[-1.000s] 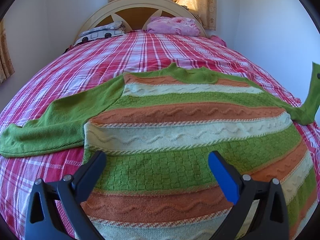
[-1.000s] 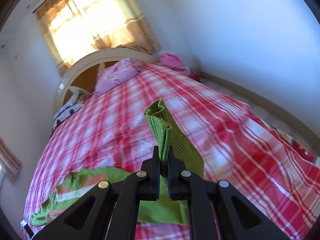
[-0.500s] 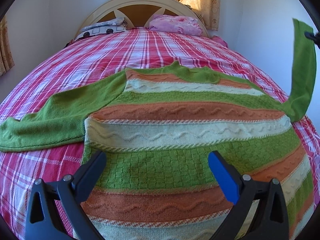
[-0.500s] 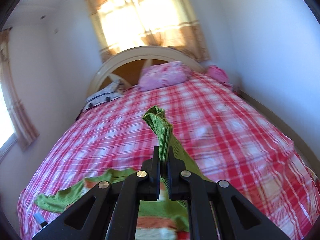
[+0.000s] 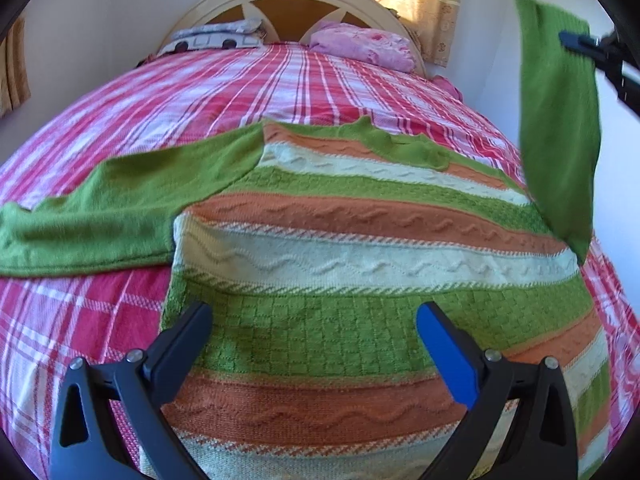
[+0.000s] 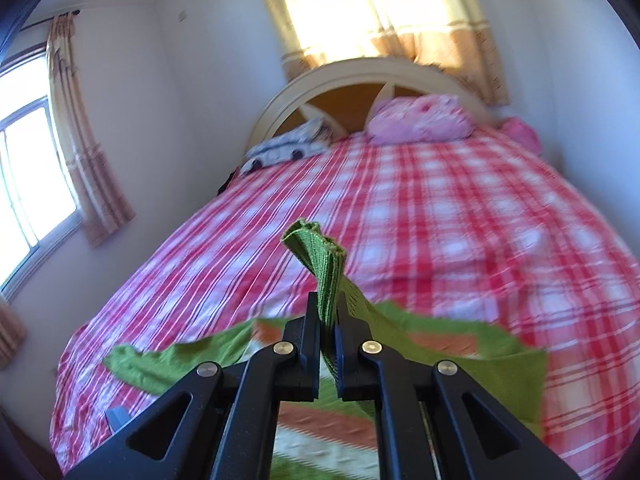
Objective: Fold small clothes
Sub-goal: 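Lift the cuff with the right gripper and fold the sleeve across the sweater body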
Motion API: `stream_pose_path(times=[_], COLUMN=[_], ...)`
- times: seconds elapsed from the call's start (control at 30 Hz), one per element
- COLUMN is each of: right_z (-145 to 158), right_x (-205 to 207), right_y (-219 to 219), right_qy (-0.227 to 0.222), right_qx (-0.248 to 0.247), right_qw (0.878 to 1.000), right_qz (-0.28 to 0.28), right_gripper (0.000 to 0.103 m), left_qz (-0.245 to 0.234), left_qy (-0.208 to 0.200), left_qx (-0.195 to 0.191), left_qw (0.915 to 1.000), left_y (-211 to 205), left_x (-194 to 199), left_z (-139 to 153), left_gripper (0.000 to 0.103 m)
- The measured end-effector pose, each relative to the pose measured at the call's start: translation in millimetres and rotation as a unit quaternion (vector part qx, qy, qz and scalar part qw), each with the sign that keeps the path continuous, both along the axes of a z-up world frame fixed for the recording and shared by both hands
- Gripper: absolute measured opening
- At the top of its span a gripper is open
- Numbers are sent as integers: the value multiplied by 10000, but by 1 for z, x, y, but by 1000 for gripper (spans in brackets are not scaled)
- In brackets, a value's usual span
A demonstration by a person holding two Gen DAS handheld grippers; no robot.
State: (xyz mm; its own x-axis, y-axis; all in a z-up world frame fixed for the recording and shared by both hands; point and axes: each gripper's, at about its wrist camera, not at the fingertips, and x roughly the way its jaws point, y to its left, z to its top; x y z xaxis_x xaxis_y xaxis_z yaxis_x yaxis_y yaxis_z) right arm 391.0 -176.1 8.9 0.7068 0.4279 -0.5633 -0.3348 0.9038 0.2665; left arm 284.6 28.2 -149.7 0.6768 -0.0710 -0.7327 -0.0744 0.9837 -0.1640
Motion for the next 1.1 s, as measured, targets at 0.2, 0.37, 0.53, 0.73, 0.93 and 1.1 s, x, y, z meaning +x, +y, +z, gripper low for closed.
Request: stream_pose_path(times=[0.2,0.37,0.53,0.73,0.93,1.1], right_z=[-69,-108,-107,-114,-137,-147], right_x=[3,-3,-39,-73,-88,-92], right_y=[39,34,-6,-69,-80,-77], right_qy=[507,873,622,518,546,593], right_qx=[-73,45,-357,-925,-999,-993], right_qw=[9984,9958,9974,9933,9919,9925], right_qz=[247,259,68,-470,-556,-404], right_gripper=[5,69,79,79,79,80], left_qz=[110,211,174,-96,-552,-921], left_qy=[11,55,136,237,43,314], left_qx=[-157,-300,-442,-331,-144,133], left_qw=[9998,9993,9988,9991,9984,9952], left_y=[5,12,14,10,-13,-43], left_x=[-1,-1,2,7,27,59], left_z=[-2,-4,-5,7,33,22], left_gripper=[103,103,103,103,93,75])
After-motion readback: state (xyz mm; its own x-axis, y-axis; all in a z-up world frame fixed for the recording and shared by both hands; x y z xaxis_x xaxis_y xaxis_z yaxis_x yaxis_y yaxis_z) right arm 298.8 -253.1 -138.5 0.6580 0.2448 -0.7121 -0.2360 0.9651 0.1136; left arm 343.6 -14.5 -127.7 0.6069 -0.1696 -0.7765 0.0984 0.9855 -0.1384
